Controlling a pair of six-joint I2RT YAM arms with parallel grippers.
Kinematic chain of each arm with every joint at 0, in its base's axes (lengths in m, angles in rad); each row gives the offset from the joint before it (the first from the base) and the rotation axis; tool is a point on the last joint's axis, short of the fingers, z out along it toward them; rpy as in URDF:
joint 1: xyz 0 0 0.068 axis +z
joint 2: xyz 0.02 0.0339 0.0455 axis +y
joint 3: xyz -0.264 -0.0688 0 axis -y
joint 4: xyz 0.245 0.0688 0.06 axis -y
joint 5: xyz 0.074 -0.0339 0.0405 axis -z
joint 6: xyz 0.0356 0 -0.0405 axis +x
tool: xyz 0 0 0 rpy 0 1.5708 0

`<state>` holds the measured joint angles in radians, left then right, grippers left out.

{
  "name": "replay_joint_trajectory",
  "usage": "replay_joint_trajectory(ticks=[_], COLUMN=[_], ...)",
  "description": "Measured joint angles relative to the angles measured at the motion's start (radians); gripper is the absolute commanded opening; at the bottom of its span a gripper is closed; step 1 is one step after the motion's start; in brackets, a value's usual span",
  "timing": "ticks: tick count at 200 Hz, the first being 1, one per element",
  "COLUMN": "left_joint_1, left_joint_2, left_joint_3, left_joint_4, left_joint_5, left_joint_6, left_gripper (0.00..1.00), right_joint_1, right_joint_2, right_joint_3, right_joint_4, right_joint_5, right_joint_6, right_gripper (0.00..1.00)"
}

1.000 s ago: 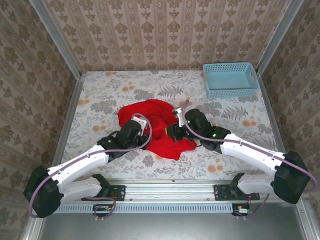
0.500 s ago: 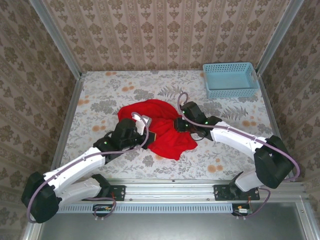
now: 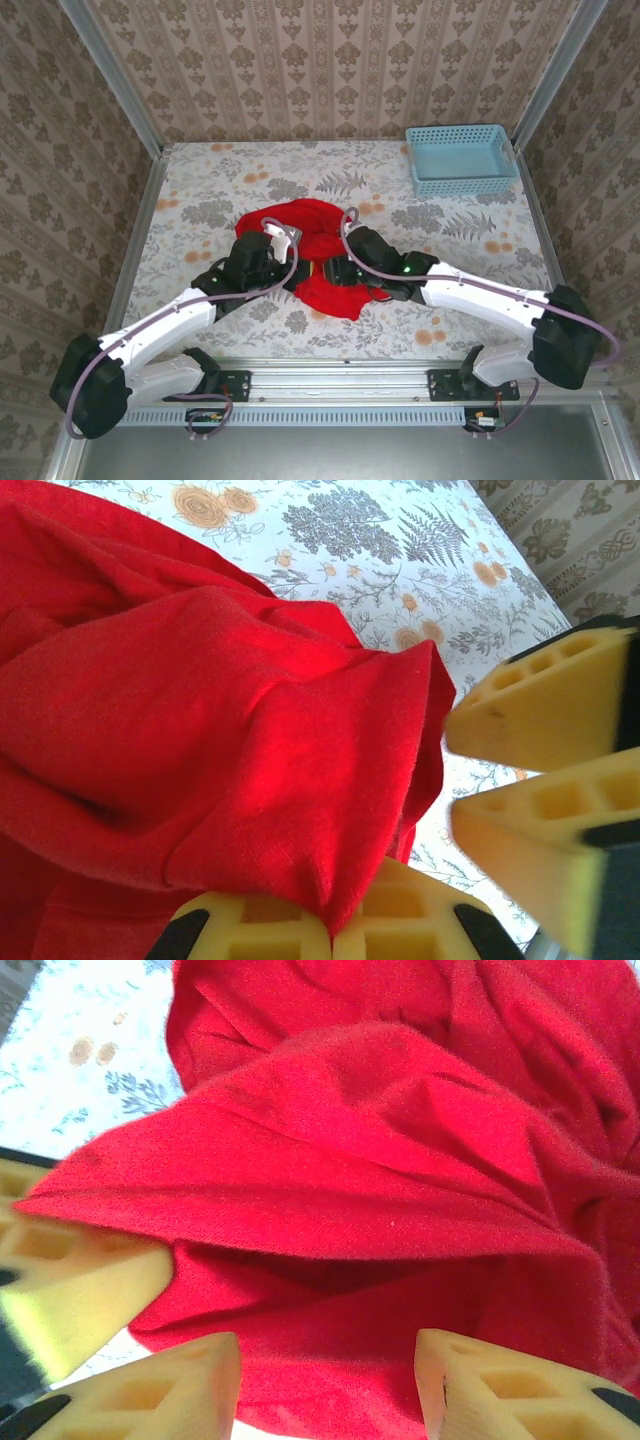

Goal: Fold the inside-out t-shirt

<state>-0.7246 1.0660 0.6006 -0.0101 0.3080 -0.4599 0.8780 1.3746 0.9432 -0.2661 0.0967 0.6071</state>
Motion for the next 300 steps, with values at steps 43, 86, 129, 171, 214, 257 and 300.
replay_joint_trajectory(ticks=[43, 86, 129, 171, 214, 257, 300], left_joint_1=[0.0, 0.0, 0.0, 0.005, 0.057, 0.069, 0.01], left_joint_2=[0.001, 0.001, 0.001, -0.001, 0.011, 0.017, -0.014], left_joint_3=[0.0, -0.017, -0.035, -0.038, -0.038, -0.039, -0.039], left_joint_4=[0.0, 0.004, 0.004, -0.005, -0.019, -0.023, -0.088], left_joint_5=[0.011, 0.015, 0.021, -0.006, -0.081, -0.114, -0.185], left_joint_6=[-0.004, -0.011, -0.011, -0.011, -0.009, 0.008, 0.04], left_gripper=[0.0, 0.0, 0.0, 0.07, 0.19, 0.32, 0.33], right_joint_1=[-0.028, -0.057, -0.057, -0.058, -0.058, -0.058, -0.057], right_joint_2=[0.116, 0.192, 0.252, 0.263, 0.106, -0.09, -0.109], right_joint_3=[0.016, 0.077, 0.121, 0.136, 0.107, 0.047, 0.009], right_joint_4=[0.033, 0.061, 0.076, 0.067, 0.002, -0.014, 0.005], right_joint_5=[-0.05, -0.06, -0.076, -0.085, -0.086, -0.113, -0.18], right_joint_6=[0.019, 0.005, -0.028, -0.045, -0.05, -0.039, -0.023], right_gripper=[0.46, 0.4, 0.2, 0.0, 0.0, 0.0, 0.0])
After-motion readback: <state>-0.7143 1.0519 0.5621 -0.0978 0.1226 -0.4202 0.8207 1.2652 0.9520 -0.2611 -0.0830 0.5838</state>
